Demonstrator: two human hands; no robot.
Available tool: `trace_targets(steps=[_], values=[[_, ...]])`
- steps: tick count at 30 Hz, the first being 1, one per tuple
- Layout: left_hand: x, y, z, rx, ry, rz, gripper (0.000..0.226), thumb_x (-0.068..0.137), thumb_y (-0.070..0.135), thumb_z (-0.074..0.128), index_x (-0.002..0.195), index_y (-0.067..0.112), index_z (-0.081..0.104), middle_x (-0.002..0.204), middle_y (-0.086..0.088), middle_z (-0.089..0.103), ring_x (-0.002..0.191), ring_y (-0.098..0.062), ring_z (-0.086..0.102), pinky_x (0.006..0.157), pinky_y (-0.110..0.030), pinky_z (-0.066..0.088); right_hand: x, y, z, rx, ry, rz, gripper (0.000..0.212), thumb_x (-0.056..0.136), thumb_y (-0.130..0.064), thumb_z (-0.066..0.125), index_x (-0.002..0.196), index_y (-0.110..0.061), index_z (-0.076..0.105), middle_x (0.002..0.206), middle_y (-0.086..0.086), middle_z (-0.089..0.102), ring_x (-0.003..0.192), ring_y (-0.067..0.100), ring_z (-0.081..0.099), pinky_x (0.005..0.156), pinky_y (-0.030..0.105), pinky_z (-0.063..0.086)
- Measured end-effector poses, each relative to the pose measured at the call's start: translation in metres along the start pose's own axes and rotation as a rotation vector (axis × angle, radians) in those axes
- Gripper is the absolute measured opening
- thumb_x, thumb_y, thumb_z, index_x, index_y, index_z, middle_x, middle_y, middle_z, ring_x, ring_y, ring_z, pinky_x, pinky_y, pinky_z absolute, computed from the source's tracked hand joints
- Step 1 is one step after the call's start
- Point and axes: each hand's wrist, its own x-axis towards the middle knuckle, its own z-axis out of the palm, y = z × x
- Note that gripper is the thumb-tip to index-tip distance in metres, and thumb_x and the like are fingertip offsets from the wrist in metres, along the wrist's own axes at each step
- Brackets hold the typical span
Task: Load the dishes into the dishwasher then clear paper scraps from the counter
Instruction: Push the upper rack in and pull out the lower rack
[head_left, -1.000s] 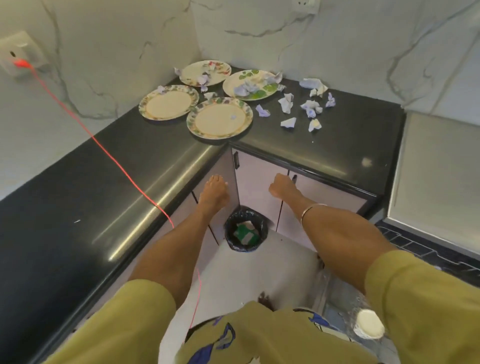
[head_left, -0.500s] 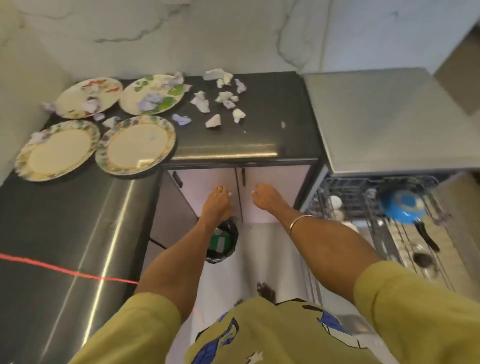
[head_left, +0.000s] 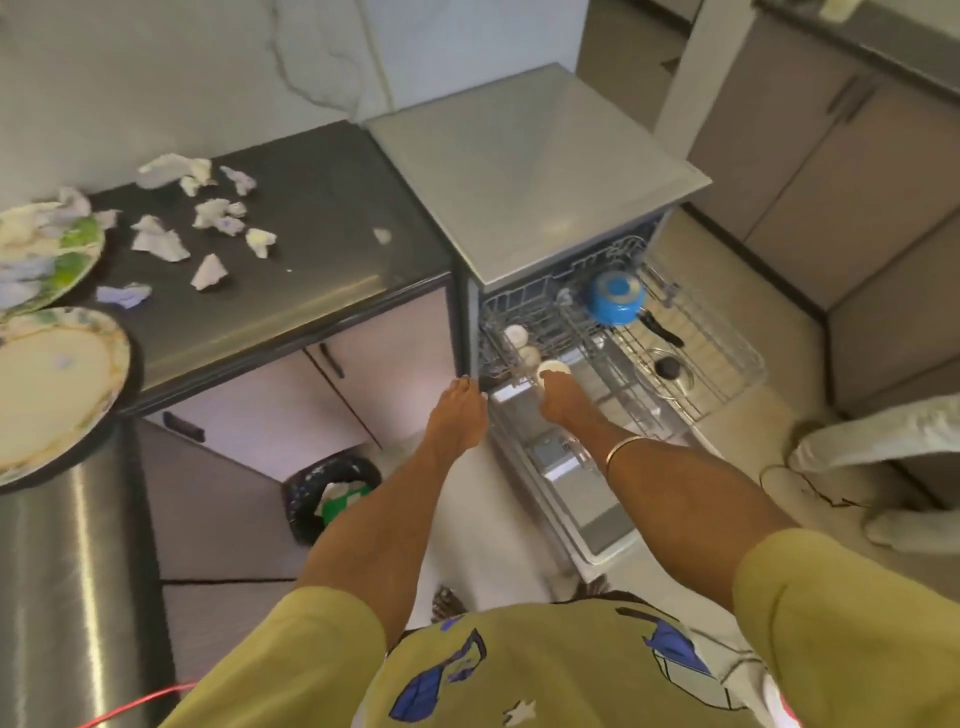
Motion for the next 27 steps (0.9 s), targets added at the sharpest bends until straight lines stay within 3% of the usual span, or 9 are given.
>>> trace_targets(steps=[3,7,11,13,19,27], values=[[0.008,0.035,0.010,0.012,-0.011,0.024,0.039,0.102,0.015,0.035,0.131,-0.007,0.048,0.136,-0.023,0.049,0.127,-0.037,0.044,0.109,-0.044,0.035,0.003,0.038,-0.008,0.023,0.023,0.061,0.049,0.092,-0.004,0.055,0.139,-0.003,0.046,0.139,0.019,0.050,0.128,0.035,0.049,0.108,0.044,0.040],[0.017,0.079,0.025,0.025,-0.011,0.003,0.039,0.104,0.018,0.033,0.131,-0.005,0.049,0.134,-0.022,0.050,0.125,-0.037,0.047,0.106,-0.045,0.038,0.010,0.084,-0.025,-0.014,0.010,0.056,0.042,0.087,-0.004,0.059,0.129,-0.005,0.056,0.127,0.015,0.061,0.118,0.034,0.058,0.097,0.044,0.049],[0.029,0.124,0.049,0.002,-0.020,-0.030,0.039,0.102,0.019,0.037,0.132,-0.002,0.047,0.137,-0.020,0.049,0.127,-0.035,0.045,0.107,-0.046,0.039,0.032,0.144,-0.036,-0.081,-0.044,0.026,0.043,0.086,-0.021,0.064,0.128,-0.014,0.055,0.129,0.010,0.061,0.114,0.030,0.059,0.094,0.044,0.051],[0.036,0.146,0.062,0.017,-0.044,-0.047,0.041,0.100,0.018,0.041,0.135,-0.003,0.045,0.140,-0.020,0.047,0.129,-0.035,0.044,0.108,-0.046,0.038,0.041,0.174,-0.041,-0.104,-0.070,-0.021,0.049,0.084,-0.017,0.070,0.130,-0.010,0.054,0.123,0.012,0.062,0.112,0.032,0.060,0.093,0.045,0.053],[0.048,0.217,0.096,0.009,-0.098,-0.095,0.040,0.102,0.013,0.037,0.135,-0.005,0.048,0.143,-0.022,0.044,0.134,-0.037,0.039,0.115,-0.044,0.030,0.017,0.229,-0.089,-0.147,-0.099,-0.024,0.036,0.091,-0.001,0.053,0.127,-0.003,0.053,0.124,0.017,0.060,0.112,0.034,0.061,0.092,0.040,0.052],[0.051,0.240,0.119,0.091,-0.179,-0.091,0.041,0.102,0.015,0.037,0.135,-0.007,0.047,0.140,-0.023,0.046,0.131,-0.037,0.042,0.110,-0.046,0.036,0.020,0.268,-0.096,-0.132,-0.070,-0.046,0.037,0.090,-0.001,0.056,0.127,-0.003,0.053,0.121,0.017,0.061,0.112,0.033,0.060,0.088,0.035,0.049]])
